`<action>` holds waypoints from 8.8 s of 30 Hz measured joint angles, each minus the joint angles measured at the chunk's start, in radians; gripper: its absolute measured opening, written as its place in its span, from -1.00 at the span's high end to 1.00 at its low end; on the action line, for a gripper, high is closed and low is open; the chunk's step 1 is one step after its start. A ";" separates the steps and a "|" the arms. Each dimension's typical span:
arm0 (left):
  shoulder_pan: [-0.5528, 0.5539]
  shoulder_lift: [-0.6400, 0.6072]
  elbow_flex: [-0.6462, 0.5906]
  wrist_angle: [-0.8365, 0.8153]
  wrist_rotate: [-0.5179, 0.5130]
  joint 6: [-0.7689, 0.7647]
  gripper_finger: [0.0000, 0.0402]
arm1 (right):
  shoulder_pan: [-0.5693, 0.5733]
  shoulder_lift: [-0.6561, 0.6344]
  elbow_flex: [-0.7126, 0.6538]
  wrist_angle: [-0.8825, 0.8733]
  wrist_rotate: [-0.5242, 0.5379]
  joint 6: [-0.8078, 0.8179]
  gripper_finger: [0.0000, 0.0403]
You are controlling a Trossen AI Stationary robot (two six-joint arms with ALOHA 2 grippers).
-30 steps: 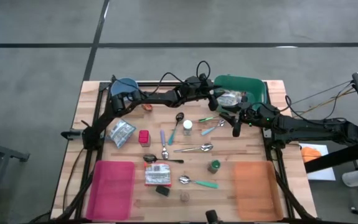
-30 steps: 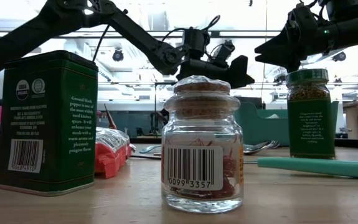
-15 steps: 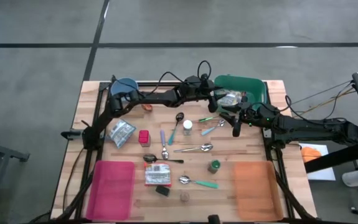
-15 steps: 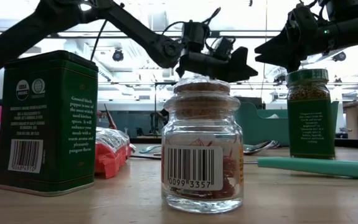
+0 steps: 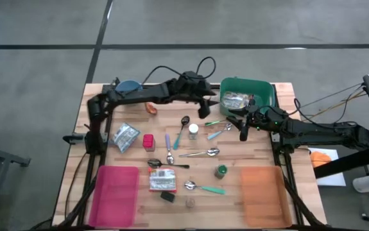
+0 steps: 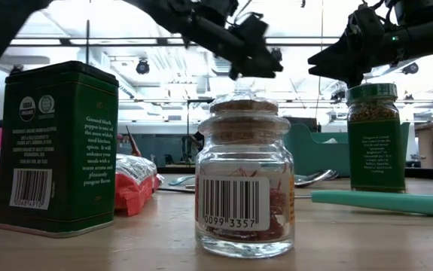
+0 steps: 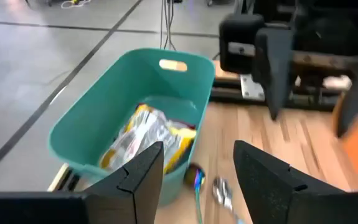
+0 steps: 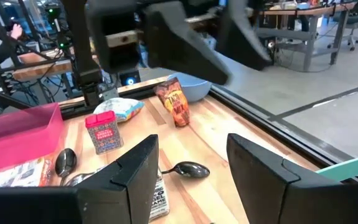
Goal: Pick & Place Food Item
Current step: Put the blue noodle pack into the green bin
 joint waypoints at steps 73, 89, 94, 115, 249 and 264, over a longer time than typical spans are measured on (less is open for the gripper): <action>-0.088 -0.919 -1.010 -0.667 -0.359 -0.472 0.03 | 0.000 0.007 0.000 0.000 0.000 0.001 0.07; -0.123 -0.913 -1.085 -0.564 -0.315 -0.471 0.03 | 0.000 0.007 0.000 0.000 0.000 0.000 0.07; -0.126 -0.895 -1.085 -0.592 -0.319 -0.498 0.03 | 0.000 0.007 0.000 0.000 0.000 0.000 0.07; -0.135 -0.691 -0.996 -0.569 -0.439 -0.369 0.03 | 0.000 0.007 0.000 0.000 0.000 0.002 0.07; -0.073 -1.147 -1.019 -0.380 -0.693 -0.520 1.00 | 0.000 0.007 0.000 0.000 0.000 0.002 0.07; -0.026 -1.150 -1.020 0.047 -0.684 -0.327 1.00 | 0.000 0.007 0.000 0.000 0.000 0.002 0.07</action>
